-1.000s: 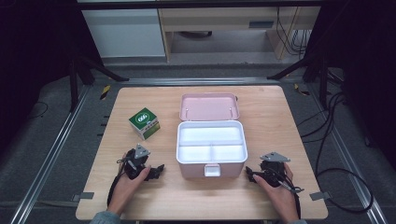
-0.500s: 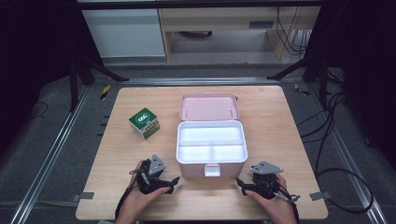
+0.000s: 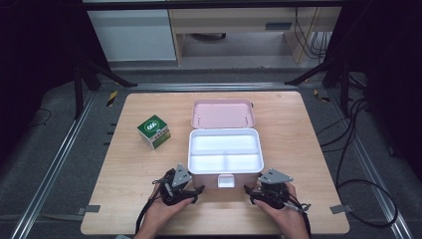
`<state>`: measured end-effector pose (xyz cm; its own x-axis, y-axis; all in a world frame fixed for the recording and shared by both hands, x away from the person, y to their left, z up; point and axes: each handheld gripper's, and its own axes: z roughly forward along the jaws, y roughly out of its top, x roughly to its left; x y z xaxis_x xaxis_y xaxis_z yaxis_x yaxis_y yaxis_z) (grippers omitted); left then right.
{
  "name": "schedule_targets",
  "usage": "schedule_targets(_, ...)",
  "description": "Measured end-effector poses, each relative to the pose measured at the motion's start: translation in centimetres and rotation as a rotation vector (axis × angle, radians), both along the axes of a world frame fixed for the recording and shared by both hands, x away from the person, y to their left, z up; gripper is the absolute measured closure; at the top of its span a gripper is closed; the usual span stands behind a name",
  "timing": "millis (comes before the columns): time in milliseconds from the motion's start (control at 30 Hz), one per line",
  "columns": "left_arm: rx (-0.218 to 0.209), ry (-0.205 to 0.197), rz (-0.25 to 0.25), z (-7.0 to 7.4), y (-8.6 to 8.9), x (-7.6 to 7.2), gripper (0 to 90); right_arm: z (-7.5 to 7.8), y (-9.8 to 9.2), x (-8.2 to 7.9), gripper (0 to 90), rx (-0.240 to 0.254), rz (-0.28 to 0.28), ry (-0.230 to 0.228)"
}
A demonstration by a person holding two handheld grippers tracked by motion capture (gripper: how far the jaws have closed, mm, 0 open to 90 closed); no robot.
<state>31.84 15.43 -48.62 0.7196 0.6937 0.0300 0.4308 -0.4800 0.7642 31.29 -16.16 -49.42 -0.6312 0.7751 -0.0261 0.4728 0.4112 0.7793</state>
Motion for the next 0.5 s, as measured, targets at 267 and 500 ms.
schedule_targets(267,0.005,-0.005,0.01,-0.09,0.15,0.56,34.5,-0.05,0.16,0.61,33.6,0.005,-0.007,-0.005)
schedule_targets(500,0.019,-0.007,0.011,-0.2,0.12,0.85,35.6,-0.12,0.24,0.92,33.6,0.006,-0.012,-0.01)
